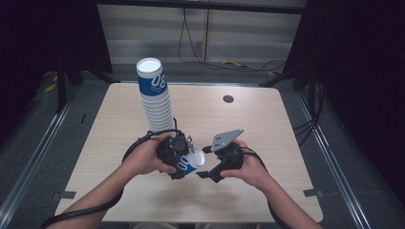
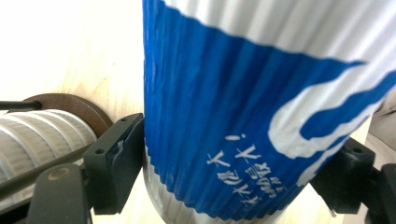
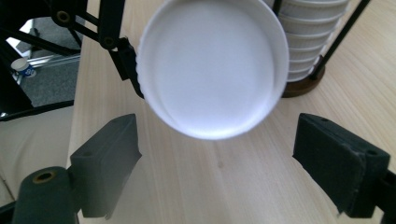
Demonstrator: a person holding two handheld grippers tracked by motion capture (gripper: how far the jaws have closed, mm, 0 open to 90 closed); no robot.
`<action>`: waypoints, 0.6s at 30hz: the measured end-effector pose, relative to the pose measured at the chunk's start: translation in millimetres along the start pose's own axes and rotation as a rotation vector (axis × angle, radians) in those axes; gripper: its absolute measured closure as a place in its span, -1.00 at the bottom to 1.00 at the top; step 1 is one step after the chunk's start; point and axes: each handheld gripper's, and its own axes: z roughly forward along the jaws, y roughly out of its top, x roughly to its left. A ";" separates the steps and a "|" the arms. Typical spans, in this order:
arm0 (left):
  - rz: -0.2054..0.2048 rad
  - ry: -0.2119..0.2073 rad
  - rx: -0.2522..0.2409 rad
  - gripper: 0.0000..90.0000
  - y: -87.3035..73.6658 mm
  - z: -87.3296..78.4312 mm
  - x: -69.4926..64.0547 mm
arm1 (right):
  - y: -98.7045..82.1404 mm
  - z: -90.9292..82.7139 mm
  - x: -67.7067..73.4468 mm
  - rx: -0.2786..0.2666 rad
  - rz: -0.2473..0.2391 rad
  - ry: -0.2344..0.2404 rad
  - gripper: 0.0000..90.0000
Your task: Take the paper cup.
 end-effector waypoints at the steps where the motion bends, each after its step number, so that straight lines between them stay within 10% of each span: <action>1: -0.003 0.000 -0.006 -0.56 0.0 0.0 -0.3 | 0.8 0.5 0.2 0.001 -0.004 0.002 -0.69; 18: 0.005 -0.022 -0.013 -0.56 1.4 7.2 -4.6 | 10.1 7.4 1.3 -0.036 -0.001 0.031 -0.56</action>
